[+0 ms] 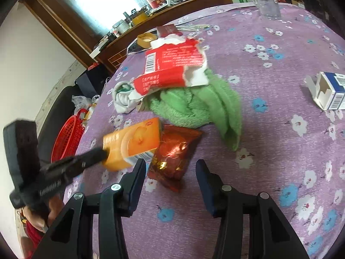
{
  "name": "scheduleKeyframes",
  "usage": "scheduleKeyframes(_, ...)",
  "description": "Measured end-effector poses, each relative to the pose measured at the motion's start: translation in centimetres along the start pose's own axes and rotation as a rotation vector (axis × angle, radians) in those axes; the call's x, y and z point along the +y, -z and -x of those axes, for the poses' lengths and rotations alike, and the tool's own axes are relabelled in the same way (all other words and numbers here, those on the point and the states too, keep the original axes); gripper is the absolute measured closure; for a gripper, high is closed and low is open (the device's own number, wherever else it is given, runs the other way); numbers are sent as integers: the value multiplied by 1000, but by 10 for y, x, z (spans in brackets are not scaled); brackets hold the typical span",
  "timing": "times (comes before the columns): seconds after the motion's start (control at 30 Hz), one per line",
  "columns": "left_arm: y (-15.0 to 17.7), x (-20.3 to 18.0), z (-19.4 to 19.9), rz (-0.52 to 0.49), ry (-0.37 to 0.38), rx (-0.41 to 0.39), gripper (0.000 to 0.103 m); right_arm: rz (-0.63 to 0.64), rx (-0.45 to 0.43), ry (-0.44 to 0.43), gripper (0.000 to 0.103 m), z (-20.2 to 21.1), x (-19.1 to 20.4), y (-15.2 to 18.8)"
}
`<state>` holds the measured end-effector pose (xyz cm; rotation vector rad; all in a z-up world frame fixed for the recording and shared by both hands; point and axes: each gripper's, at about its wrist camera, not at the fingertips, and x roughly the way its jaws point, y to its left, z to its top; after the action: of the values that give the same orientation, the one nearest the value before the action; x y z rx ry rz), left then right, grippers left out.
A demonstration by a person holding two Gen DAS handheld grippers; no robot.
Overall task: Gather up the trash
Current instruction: 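Grasp the red snack packet with the right gripper while the left lifts the orange box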
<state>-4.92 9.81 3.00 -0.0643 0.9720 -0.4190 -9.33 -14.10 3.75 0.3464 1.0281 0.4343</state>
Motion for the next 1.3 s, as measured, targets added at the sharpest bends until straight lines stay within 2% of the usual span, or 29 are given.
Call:
scheduleKeyframes(0.03, 1, -1, 2, -20, -13, 0, 51, -2, -3, 3, 51, 1, -2, -1)
scheduleKeyframes(0.07, 0, -2, 4, -39, -45, -10, 28, -5, -6, 4, 51, 3, -3, -1)
scheduleKeyframes(0.1, -2, -3, 7, -57, -70, -33, 27, -11, -10, 5, 51, 4, -5, -2)
scheduleKeyframes(0.17, -10, -8, 11, -112, -79, -59, 26, -22, -17, 5, 50, 5, -7, -3)
scheduleKeyframes(0.27, -23, -13, 3, -181, -94, -42, 25, -31, -22, 7, 50, 7, -10, -4)
scheduleKeyframes(0.37, -28, -19, -20, -237, -124, 13, 25, -38, -20, 1, 50, 7, -10, -3)
scheduleKeyframes(0.5, -21, -36, -41, -331, -149, 60, 25, -40, -24, 3, 50, 10, -11, -3)
scheduleKeyframes(0.53, -19, -40, -44, -347, -163, 62, 27, -43, -27, 5, 50, 11, -12, -3)
scheduleKeyframes(0.57, -18, -42, -48, -352, -179, 62, 35, -47, -32, 7, 50, 12, -13, -4)
scheduleKeyframes(0.63, -17, -41, -50, -320, -192, 53, 35, -54, -33, 9, 50, 12, -14, -5)
scheduleKeyframes(0.8, -12, -24, -40, -189, -245, 20, 43, -38, -19, 9, 50, 5, -4, -8)
scheduleKeyframes(0.9, -8, -12, -33, -98, -311, 5, 44, -12, -13, 25, 50, -4, 7, -10)
scheduleKeyframes(0.97, -5, -8, -30, -48, -360, -11, 44, 11, -6, 61, 50, -12, 16, -11)
scheduleKeyframes(1.07, -1, -5, -27, 13, -374, -28, 44, 44, -5, 128, 50, -23, 27, -11)
scheduleKeyframes(1.13, 0, -6, -27, 35, -387, -34, 44, 84, 0, 201, 50, -30, 34, -8)
scheduleKeyframes(1.23, 2, -8, -27, 50, -403, -53, 44, 132, 3, 257, 51, -34, 39, -2)
scheduleKeyframes(1.3, 5, -10, -25, 52, -406, -66, 45, 151, -4, 259, 64, -30, 41, 1)
